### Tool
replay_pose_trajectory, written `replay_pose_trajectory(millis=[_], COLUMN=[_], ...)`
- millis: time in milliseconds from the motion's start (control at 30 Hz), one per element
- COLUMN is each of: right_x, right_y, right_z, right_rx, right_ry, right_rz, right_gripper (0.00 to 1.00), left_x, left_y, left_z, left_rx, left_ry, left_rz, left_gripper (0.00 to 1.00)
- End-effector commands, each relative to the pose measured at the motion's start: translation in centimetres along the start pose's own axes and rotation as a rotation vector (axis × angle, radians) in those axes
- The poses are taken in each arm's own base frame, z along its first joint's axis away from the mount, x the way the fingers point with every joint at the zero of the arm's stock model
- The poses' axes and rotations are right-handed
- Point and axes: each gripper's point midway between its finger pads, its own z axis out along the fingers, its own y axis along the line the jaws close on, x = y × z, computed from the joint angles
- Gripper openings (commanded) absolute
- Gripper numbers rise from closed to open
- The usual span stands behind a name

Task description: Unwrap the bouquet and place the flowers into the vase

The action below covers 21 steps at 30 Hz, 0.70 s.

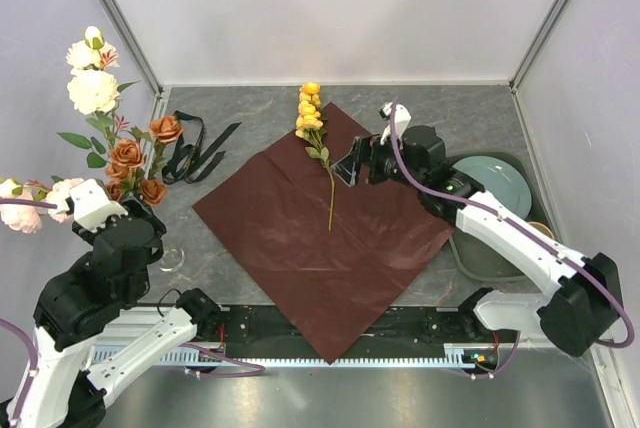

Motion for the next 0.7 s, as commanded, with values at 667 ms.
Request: replay_pose_trajectory(millis=[667], right_x=[4.7], right_y=[-4.5], right_z=[12.7], right_rx=[0.2], right_ry=[0.14], right_rz=[-0.031], right_gripper=[0.95], left_x=[-7.2], left_y=[-9.5], left_z=[-11.7], left_rx=[0.963], left_ry=[-0.039], left_rz=[-0.086], left_gripper=[0.73])
